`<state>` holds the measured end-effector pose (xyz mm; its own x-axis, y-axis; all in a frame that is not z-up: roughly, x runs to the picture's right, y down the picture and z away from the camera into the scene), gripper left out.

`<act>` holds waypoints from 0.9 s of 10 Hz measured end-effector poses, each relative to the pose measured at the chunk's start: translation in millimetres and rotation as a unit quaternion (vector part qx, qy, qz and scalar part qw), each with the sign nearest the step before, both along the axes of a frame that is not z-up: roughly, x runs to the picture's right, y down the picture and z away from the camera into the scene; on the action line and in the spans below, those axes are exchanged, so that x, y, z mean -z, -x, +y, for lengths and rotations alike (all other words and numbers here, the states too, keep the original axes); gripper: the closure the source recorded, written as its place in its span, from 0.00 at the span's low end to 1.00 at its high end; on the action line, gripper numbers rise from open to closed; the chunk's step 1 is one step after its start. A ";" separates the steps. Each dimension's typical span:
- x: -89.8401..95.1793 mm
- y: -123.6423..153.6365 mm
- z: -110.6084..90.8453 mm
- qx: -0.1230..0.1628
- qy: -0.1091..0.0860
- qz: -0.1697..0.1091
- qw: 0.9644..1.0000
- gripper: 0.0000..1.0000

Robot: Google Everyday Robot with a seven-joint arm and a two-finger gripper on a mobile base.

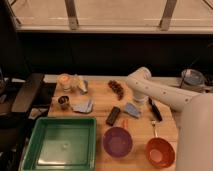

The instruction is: Wipe table surface with sponge

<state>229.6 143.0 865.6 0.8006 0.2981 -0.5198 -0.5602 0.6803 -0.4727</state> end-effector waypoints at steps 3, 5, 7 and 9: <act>21.1 -18.0 23.8 -0.005 0.009 -0.001 1.000 1.00; 21.5 -35.5 18.6 -0.015 0.006 0.011 1.000 1.00; 10.0 -42.8 2.2 -0.020 0.002 0.022 1.000 1.00; -6.7 -33.3 -20.5 -0.013 -0.006 0.022 1.000 1.00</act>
<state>262.8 122.5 872.3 0.7693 0.3248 -0.5502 -0.5972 0.6715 -0.4386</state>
